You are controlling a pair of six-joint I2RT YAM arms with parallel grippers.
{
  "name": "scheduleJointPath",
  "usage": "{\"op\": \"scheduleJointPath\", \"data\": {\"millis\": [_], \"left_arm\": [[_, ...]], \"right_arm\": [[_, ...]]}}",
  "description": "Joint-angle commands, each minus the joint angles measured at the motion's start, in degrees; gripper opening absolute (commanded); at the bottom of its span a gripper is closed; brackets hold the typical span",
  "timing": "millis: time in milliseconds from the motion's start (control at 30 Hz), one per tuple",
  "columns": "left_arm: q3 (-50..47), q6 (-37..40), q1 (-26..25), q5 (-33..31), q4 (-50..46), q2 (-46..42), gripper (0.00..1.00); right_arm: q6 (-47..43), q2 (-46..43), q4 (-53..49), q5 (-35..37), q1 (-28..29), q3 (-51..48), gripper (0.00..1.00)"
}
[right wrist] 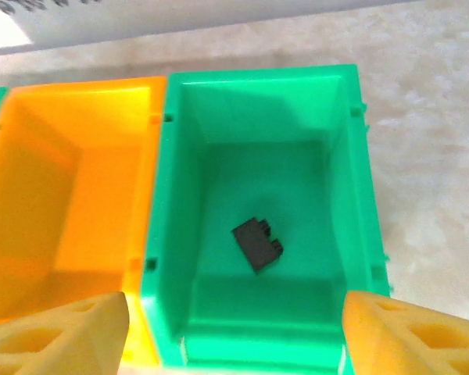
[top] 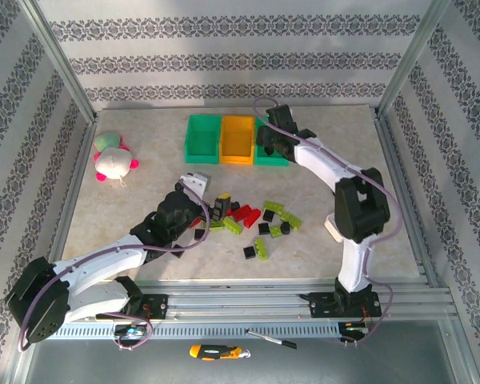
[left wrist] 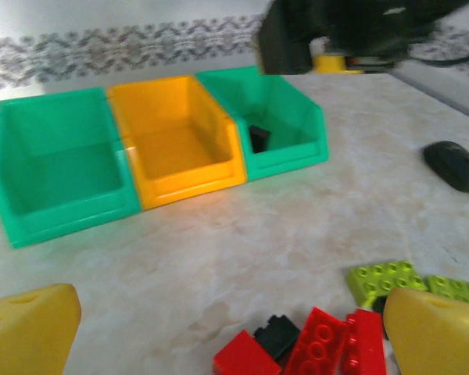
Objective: Sort the legos into containers by color
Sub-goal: Place the lego in the container, then pick up the lego from the bottom-left of the table.
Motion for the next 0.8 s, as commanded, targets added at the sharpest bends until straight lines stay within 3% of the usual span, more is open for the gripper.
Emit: {"op": "scheduleJointPath", "data": {"millis": [0, 133, 367, 533, 767], "left_arm": [[4.3, -9.4, -0.7, -10.9, -14.1, -1.7, 0.99], [8.2, -17.7, 0.3, -14.7, -27.1, -1.5, 0.99], [10.9, -23.2, 3.5, -16.2, -45.4, -2.3, 0.99], [9.8, -24.4, 10.8, -13.0, -55.7, -5.1, 0.99], [7.3, -24.4, 23.0, -7.2, -62.1, -6.1, 0.99]], "right_arm": [[-3.1, -7.1, 3.9, 0.6, 2.5, -7.9, 0.78], [-6.9, -15.3, 7.3, -2.1, 5.6, -17.8, 0.85], [-14.5, -26.5, 10.4, -8.6, 14.1, -29.4, 0.93], [-19.1, -29.7, 11.2, -12.0, 20.5, -32.4, 0.97], [-21.7, -28.0, 11.0, -15.8, 24.1, -29.8, 0.97]]}}
